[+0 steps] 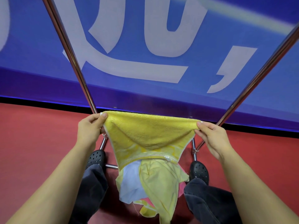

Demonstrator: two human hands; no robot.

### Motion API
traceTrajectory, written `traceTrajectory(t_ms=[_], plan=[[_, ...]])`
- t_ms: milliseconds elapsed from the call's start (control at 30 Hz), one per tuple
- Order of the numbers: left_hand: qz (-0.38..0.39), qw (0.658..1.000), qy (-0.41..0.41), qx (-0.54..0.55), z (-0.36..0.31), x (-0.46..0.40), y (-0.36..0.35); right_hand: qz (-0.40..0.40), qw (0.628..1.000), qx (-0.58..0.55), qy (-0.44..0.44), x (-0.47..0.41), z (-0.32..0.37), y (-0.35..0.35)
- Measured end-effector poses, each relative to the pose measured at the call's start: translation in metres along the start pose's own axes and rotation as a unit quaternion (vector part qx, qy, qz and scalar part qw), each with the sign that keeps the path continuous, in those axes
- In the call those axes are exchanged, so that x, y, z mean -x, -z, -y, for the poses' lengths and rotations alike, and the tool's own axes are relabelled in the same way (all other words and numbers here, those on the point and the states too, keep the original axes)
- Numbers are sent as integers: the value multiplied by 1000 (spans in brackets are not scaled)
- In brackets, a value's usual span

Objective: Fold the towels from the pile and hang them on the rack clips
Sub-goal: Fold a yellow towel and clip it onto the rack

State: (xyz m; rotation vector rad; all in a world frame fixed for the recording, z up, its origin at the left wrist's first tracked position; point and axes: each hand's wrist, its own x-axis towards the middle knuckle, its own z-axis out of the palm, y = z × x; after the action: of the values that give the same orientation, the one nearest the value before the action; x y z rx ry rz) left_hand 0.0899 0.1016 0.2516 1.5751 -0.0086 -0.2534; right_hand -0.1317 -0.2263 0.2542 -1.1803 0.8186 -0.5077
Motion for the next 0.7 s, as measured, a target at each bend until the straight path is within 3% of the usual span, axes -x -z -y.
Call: traceTrajectory(t_ms=[267,467,700], plan=[[-25,999,28,32,-3,15,-25,-62,995,79,16,13,11,-26],[-8,997,34,75,-2,27,-57,-40,997,58,23,28,11,-69],[64,996,43,54,4,43,-91,2,994,107,30,32,-6,-107]])
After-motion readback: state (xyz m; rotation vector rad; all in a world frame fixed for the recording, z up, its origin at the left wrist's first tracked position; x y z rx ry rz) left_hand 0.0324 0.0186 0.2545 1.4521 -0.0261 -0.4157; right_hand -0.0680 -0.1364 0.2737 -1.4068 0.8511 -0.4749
